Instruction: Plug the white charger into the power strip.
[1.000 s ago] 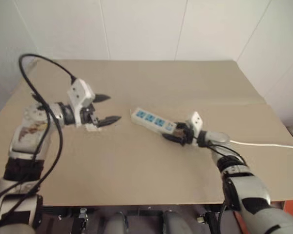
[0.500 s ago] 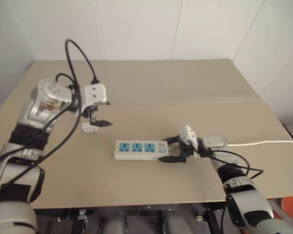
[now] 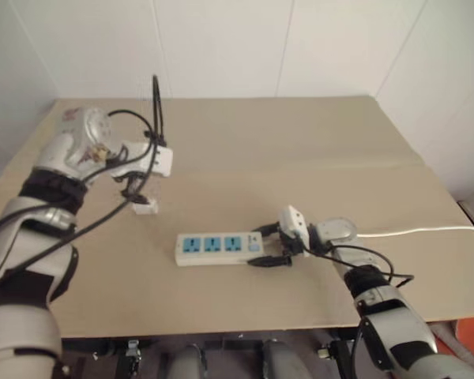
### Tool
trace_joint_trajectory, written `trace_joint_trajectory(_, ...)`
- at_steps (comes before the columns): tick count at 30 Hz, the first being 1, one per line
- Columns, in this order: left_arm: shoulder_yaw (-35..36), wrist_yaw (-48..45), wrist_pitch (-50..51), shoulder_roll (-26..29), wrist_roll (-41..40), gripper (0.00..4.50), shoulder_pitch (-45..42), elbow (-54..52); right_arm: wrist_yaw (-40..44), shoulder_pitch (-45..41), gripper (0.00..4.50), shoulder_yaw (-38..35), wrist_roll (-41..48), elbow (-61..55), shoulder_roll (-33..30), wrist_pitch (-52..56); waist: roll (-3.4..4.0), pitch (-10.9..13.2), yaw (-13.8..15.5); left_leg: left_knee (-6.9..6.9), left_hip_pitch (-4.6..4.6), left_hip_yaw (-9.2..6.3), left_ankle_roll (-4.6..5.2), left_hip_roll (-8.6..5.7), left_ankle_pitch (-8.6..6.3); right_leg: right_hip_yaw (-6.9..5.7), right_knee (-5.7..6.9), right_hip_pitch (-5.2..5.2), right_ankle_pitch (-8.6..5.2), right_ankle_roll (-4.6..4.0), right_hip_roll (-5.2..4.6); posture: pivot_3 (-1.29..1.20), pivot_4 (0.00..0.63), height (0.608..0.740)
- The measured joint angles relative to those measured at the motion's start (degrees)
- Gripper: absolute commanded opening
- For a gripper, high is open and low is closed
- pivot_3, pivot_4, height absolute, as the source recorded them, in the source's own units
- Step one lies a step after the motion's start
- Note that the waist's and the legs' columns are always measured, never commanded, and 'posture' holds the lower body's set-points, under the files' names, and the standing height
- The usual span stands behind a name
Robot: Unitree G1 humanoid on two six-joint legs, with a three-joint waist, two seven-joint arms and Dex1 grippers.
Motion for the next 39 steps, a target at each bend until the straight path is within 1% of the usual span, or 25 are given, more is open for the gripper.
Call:
trace_joint_trajectory(4, -1.1, -1.4, -3.2, -1.8, 2.3, 4.50, -0.4, 3.0, -0.9, 0.0, 3.43, 0.2, 0.0, 0.0, 0.2, -0.1, 0.00, 0.0, -0.2, 0.02, 0.00, 0.00, 0.00, 0.00, 0.00, 0.00, 0.04, 0.00, 0.00, 0.00, 0.00, 0.00, 0.150, 0.740)
trace_joint_trajectory(8, -1.1, -1.8, -3.7, -4.5, 3.7, 4.50, -2.1, 6.7, -1.5, 0.0, 3.43, 0.5, 0.0, 0.0, 0.4, -0.2, 0.00, 0.0, -0.4, 0.04, 0.02, -0.01, 0.00, 0.00, 0.00, 0.00, 0.12, 0.00, 0.00, 0.00, 0.00, 0.00, 0.150, 0.740)
trace_joint_trajectory(13, -1.8, 0.2, -4.2, -7.0, 6.5, 4.50, -3.2, 12.0, -2.3, 0.0, 3.43, 0.9, -0.1, 0.0, 0.8, -0.3, 0.00, 0.0, -0.9, 0.04, 0.08, -0.01, 0.00, 0.00, 0.00, 0.01, 0.23, 0.00, -0.01, 0.02, 0.00, 0.00, 0.150, 0.740)
trace_joint_trajectory(16, -1.8, -0.4, -3.8, -8.9, 6.7, 4.50, -3.4, 15.4, -2.7, 0.0, 3.43, 0.9, -0.1, 0.0, 0.8, -0.4, -0.01, 0.0, -0.8, 0.05, 0.07, -0.01, 0.00, -0.01, 0.00, 0.01, 0.25, 0.00, -0.01, 0.02, 0.00, 0.00, 0.150, 0.740)
trace_joint_trajectory(19, -2.4, 1.7, -4.2, -10.4, 8.5, 4.50, -4.2, 18.5, -3.3, 0.1, 3.43, 1.1, -0.1, 0.0, 1.0, -0.5, -0.01, 0.0, -0.9, 0.05, 0.11, -0.02, 0.00, -0.01, 0.00, 0.01, 0.31, 0.00, -0.01, 0.02, 0.01, 0.00, 0.150, 0.740)
trace_joint_trajectory(24, -2.1, 2.3, -4.0, -12.7, 8.8, 4.50, -5.1, 22.5, -4.0, 0.7, 3.43, 1.1, -0.2, -0.8, 1.0, -0.5, -0.01, 0.0, -0.9, 0.05, 0.14, -0.02, 0.00, -0.01, 0.00, 0.02, 0.34, 0.02, -0.02, 0.03, 0.03, 0.00, 0.150, 0.740)
trace_joint_trajectory(32, -3.2, 7.5, -5.0, -13.4, 12.6, 4.50, -5.4, 26.7, -5.1, 1.9, 3.43, 1.1, -0.2, -2.4, 1.1, -0.4, -0.02, 0.0, -0.9, 0.05, 0.16, -0.04, 0.00, 0.00, 0.00, 0.03, 0.35, 0.02, -0.02, 0.03, 0.06, 0.00, 0.150, 0.740)
trace_joint_trajectory(39, -3.2, 8.5, -5.0, -14.7, 12.9, 4.50, -5.5, 28.5, -5.7, 2.7, 3.43, 1.2, -0.3, -3.9, 1.2, 0.2, -0.02, 0.0, -1.0, 0.05, 0.17, -0.05, 0.00, 0.00, 0.00, 0.03, 0.35, 0.02, -0.02, 0.03, 0.07, 0.00, 0.150, 0.740)
